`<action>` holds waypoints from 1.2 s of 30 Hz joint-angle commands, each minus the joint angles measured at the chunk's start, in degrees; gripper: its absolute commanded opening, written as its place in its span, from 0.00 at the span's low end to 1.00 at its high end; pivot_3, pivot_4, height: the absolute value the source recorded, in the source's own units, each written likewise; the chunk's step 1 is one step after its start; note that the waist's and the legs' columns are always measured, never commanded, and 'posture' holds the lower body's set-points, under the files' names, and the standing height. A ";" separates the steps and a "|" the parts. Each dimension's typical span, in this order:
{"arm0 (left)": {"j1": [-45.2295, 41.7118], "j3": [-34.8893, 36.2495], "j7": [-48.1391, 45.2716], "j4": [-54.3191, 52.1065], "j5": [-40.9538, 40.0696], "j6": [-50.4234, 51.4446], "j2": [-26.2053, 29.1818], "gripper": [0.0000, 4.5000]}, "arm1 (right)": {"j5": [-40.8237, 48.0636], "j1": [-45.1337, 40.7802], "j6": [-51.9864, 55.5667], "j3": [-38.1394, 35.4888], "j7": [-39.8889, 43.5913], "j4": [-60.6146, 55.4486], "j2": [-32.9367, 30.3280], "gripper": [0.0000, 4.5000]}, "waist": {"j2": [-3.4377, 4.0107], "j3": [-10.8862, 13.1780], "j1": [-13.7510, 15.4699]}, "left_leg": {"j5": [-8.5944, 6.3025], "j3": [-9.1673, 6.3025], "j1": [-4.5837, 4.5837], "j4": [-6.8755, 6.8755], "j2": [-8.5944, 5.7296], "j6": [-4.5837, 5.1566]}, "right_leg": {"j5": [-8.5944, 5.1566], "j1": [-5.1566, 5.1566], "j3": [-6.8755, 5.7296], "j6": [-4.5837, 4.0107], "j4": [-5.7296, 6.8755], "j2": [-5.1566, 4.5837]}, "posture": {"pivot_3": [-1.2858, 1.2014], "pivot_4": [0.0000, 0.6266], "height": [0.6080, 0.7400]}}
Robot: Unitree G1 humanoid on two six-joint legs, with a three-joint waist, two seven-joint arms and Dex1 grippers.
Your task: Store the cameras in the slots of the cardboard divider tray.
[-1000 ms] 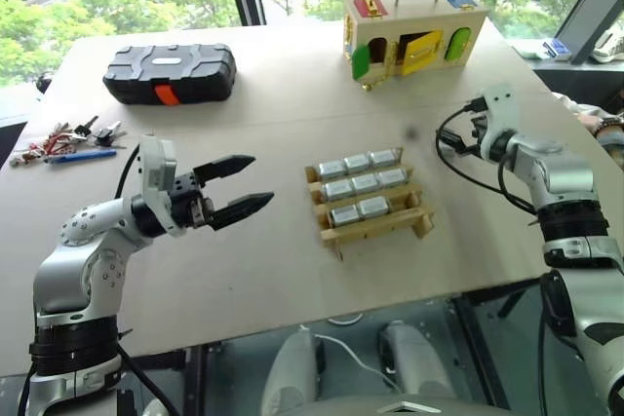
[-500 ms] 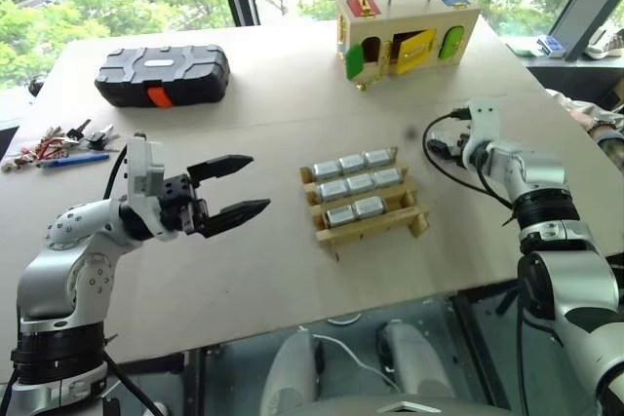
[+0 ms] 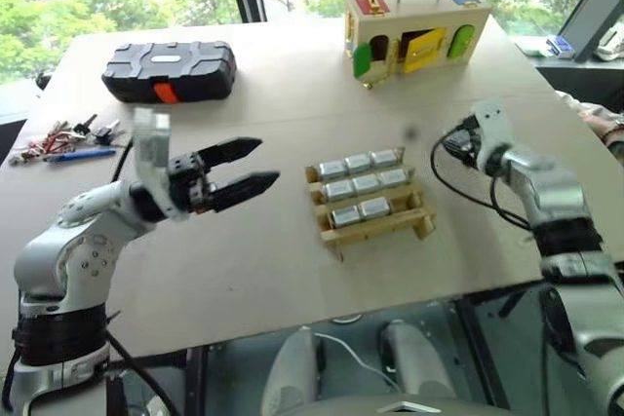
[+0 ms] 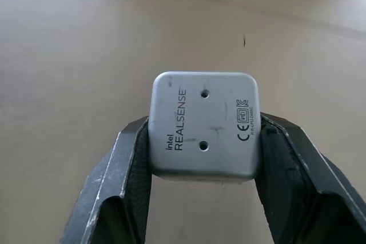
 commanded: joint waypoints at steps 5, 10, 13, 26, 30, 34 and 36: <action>-19.49 -4.44 28.93 7.05 -22.19 25.19 -6.92 1.00 | -4.49 3.48 -12.12 7.12 10.69 -33.88 -6.66 0.43 | -0.06 -0.03 -0.87 | 0.00 -0.22 0.29 0.02 0.00 -0.01 | -0.11 0.16 0.05 0.22 0.09 0.21 | 0.52 0.24 1.00; -24.14 -6.40 35.31 11.12 -24.25 27.48 -11.59 1.00 | -5.03 0.68 -11.05 8.84 11.32 -37.54 -4.12 0.43 | -0.07 -0.02 -0.47 | 0.10 0.04 0.48 0.04 -0.03 -0.13 | -0.09 0.27 0.10 0.14 0.20 0.24 | 0.52 0.24 1.00; -25.81 -7.06 34.01 11.87 -23.56 28.29 -11.70 1.00 | -5.04 0.22 -10.59 9.14 11.97 -38.65 -3.13 0.43 | -0.07 -0.02 -0.42 | 0.10 0.06 0.45 0.05 -0.03 -0.15 | 0.02 0.25 0.09 -0.06 0.20 0.25 | 0.52 0.24 1.00; -26.97 -10.38 25.83 11.55 -17.37 26.93 -12.29 0.62 | -3.56 0.50 -7.03 10.04 13.21 -42.23 0.53 0.43 | -0.07 -0.02 -0.13 | 0.10 0.00 0.28 -0.01 -0.12 -0.15 | 0.03 0.19 0.03 -0.09 0.08 0.16 | 0.52 0.24 1.00; -27.44 -10.89 22.94 11.72 -15.46 26.63 -11.95 0.20 | -1.05 0.48 -3.77 9.52 14.14 -43.63 1.48 0.43 | -0.07 -0.02 -0.15 | 0.10 -0.01 0.28 0.00 -0.12 -0.15 | 0.03 0.19 0.02 -0.09 0.09 0.17 | 0.52 0.24 1.00; -28.69 -11.92 18.91 11.94 -13.26 26.47 -11.08 0.19 | 0.18 2.32 -1.15 6.79 12.68 -44.97 1.22 0.84 | -0.07 -0.02 -0.16 | 0.10 -0.05 0.27 0.00 -0.12 -0.15 | 0.02 0.18 -0.01 -0.09 0.09 0.17 | 0.52 0.24 1.00; -29.94 -13.21 16.72 11.84 -11.15 25.70 -10.96 0.19 | 3.20 6.84 1.66 2.47 13.81 -46.80 -1.17 0.97 | -0.07 -0.03 0.14 | 0.10 -0.09 0.23 0.00 -0.12 -0.15 | 0.02 0.19 -0.06 -0.09 0.08 0.17 | 0.52 0.24 1.00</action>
